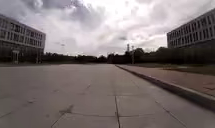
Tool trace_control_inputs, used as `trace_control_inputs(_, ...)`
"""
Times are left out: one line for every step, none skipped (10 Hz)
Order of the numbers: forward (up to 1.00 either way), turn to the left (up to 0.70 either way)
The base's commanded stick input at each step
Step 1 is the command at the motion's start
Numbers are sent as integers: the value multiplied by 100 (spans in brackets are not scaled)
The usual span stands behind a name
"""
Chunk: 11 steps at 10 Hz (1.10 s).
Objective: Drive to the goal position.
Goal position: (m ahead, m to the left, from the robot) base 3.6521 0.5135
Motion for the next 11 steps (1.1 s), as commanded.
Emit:
trace_control_inputs(100,-23)
trace_control_inputs(100,0)
trace_control_inputs(100,0)
trace_control_inputs(100,0)
trace_control_inputs(100,0)
trace_control_inputs(100,0)
trace_control_inputs(100,0)
trace_control_inputs(100,0)
trace_control_inputs(100,0)
trace_control_inputs(100,0)
trace_control_inputs(100,0)
